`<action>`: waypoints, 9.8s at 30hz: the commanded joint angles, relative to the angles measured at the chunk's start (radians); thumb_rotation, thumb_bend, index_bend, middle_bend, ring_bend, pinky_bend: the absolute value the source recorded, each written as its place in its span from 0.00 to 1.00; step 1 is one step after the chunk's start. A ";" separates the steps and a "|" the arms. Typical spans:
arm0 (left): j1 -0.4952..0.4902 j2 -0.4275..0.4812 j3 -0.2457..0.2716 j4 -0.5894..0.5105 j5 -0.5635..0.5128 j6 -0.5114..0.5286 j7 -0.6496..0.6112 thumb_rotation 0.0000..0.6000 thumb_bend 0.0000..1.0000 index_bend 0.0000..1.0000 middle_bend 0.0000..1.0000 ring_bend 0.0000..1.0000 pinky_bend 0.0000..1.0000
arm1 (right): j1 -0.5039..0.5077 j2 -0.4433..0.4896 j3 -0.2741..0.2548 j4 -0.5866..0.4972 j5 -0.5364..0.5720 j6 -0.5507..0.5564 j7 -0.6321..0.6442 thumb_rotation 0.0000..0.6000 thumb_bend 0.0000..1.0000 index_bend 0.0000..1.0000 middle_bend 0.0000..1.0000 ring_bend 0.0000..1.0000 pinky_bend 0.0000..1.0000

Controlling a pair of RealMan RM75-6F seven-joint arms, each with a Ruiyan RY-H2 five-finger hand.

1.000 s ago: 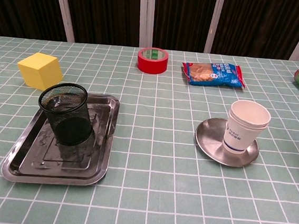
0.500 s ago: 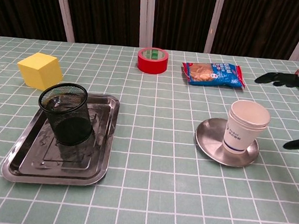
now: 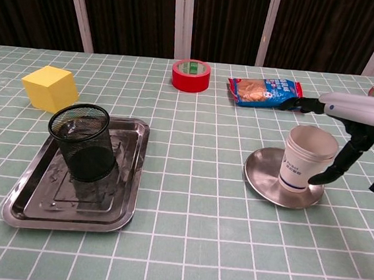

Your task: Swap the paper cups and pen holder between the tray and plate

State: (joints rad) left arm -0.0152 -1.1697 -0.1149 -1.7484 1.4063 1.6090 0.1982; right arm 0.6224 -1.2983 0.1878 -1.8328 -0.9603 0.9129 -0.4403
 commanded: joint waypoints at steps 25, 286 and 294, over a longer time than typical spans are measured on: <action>0.002 -0.003 -0.003 -0.012 -0.014 0.003 0.010 1.00 0.07 0.17 0.00 0.00 0.09 | 0.041 -0.082 -0.043 0.065 -0.009 0.132 -0.084 1.00 0.34 0.36 0.30 0.40 0.39; -1.046 -0.617 -0.159 0.489 -0.386 -0.682 0.103 1.00 0.47 0.47 0.44 0.39 0.49 | -0.490 0.262 -0.115 0.106 -0.275 0.292 0.545 1.00 0.00 0.00 0.00 0.02 0.00; -0.934 -0.357 -0.135 0.187 -0.370 -0.630 0.112 1.00 0.46 0.47 0.42 0.38 0.47 | -0.488 0.263 -0.115 0.105 -0.270 0.283 0.550 1.00 0.00 0.00 0.00 0.02 0.00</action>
State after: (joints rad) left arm -1.0041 -1.6410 -0.2676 -1.4390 1.0336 0.9564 0.2970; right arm 0.1342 -1.0351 0.0730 -1.7275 -1.2308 1.1958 0.1094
